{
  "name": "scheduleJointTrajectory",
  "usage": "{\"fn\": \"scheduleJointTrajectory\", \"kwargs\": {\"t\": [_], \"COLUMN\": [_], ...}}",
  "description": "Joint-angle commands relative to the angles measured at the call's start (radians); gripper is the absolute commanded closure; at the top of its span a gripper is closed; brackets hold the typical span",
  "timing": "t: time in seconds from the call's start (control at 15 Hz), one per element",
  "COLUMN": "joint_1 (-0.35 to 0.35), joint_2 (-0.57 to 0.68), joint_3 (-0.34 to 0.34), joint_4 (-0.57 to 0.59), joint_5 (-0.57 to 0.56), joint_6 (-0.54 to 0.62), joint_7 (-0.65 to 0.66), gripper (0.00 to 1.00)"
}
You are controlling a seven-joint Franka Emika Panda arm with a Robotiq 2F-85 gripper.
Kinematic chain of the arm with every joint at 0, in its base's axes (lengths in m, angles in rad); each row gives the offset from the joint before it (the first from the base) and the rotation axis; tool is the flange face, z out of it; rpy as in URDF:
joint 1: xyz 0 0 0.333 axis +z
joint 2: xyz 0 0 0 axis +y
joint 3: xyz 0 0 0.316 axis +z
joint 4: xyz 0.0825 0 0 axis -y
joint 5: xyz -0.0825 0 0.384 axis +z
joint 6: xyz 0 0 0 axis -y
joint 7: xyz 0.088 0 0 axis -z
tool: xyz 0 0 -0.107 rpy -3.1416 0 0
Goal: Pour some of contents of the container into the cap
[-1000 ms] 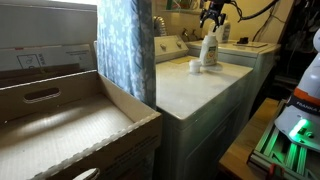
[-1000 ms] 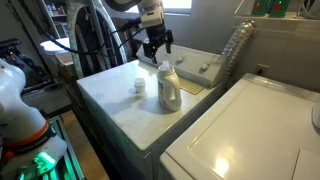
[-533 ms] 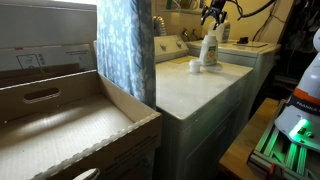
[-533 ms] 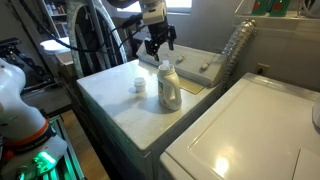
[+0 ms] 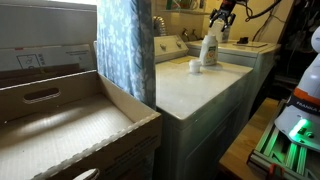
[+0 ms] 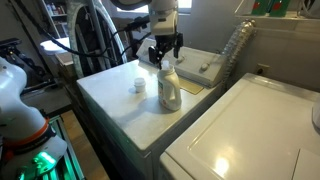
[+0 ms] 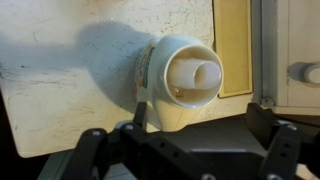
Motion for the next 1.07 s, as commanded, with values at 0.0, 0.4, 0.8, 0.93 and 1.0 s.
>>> {"fn": "scheduleJointTrajectory", "kwargs": {"t": [0.0, 0.4, 0.8, 0.93, 1.0], "joint_1": [-0.028, -0.045, -0.049, -0.050, -0.051], "joint_2": [0.079, 0.186, 0.263, 0.283, 0.289], "joint_3": [-0.033, -0.047, -0.046, -0.044, -0.042], "joint_4": [0.052, 0.093, 0.115, 0.122, 0.124], "joint_5": [0.055, 0.088, 0.106, 0.119, 0.131], "joint_6": [-0.041, -0.085, -0.095, -0.094, -0.096], "joint_7": [-0.053, -0.054, -0.062, -0.064, -0.073], "gripper": [0.00, 0.00, 0.00, 0.00, 0.00]}}
